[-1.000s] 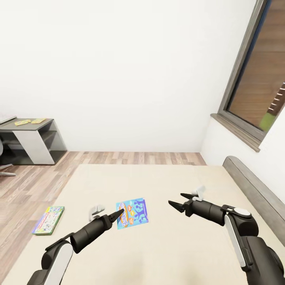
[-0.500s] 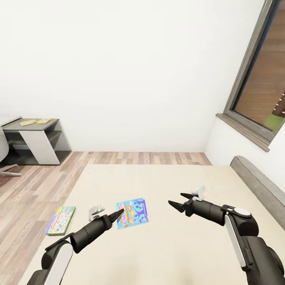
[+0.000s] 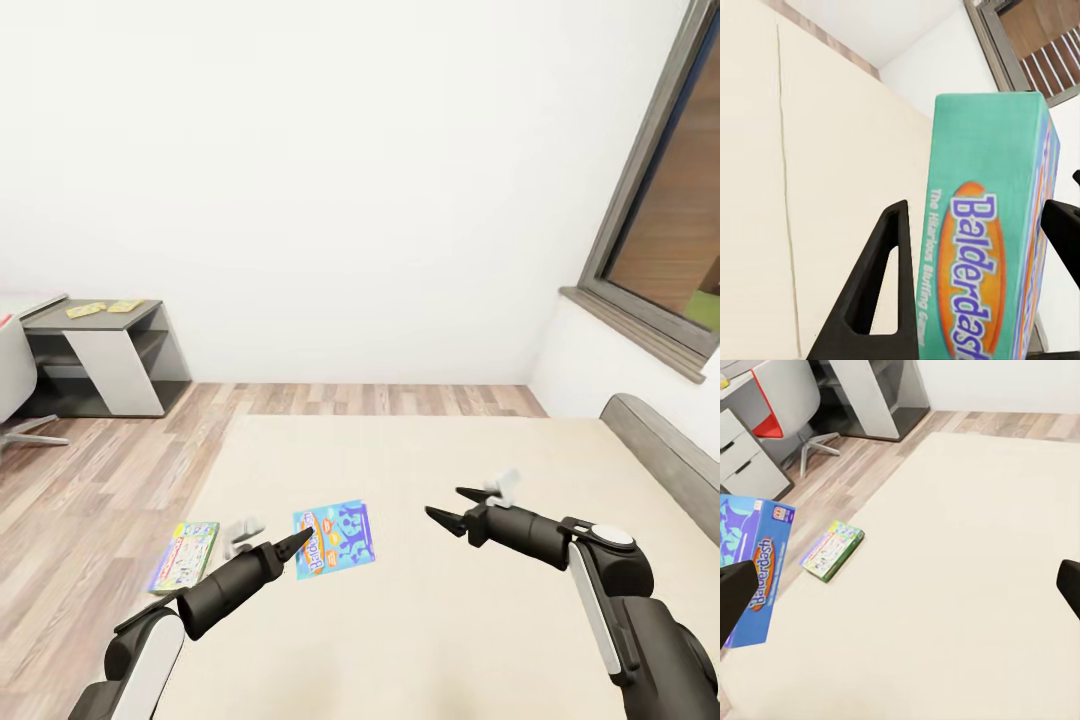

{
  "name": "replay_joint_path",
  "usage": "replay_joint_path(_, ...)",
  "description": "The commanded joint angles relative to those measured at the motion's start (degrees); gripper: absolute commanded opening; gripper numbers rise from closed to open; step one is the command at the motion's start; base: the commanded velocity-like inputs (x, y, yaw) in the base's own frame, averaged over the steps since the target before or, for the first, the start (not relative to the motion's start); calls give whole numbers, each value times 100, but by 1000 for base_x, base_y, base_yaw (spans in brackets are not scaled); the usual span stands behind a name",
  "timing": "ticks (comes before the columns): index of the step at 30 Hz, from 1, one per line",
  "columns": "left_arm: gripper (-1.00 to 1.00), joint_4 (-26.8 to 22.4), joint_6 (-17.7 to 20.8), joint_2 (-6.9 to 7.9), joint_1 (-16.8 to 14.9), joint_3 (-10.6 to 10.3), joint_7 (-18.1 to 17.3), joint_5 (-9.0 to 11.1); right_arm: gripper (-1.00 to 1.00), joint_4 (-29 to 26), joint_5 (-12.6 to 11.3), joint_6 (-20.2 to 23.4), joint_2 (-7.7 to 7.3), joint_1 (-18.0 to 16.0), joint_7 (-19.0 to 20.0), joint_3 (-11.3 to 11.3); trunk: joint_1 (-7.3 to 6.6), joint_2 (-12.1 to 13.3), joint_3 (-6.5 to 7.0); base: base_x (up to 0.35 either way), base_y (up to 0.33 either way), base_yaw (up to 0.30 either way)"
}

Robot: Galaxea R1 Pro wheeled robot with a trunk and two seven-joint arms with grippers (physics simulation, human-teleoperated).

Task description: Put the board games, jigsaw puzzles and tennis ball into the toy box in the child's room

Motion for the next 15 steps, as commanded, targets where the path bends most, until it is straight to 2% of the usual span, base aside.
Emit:
replay_joint_path(1,-100,-3,45,1,-5,4,-1,58,100,-5,1,41,1,-6,22,-6,3,-12,-12,0,266,0)
replay_joint_path(15,-100,-3,45,1,-5,9,-1,59,100,-2,14,30,1,-1,18,-6,3,-12,-12,0,266,0)
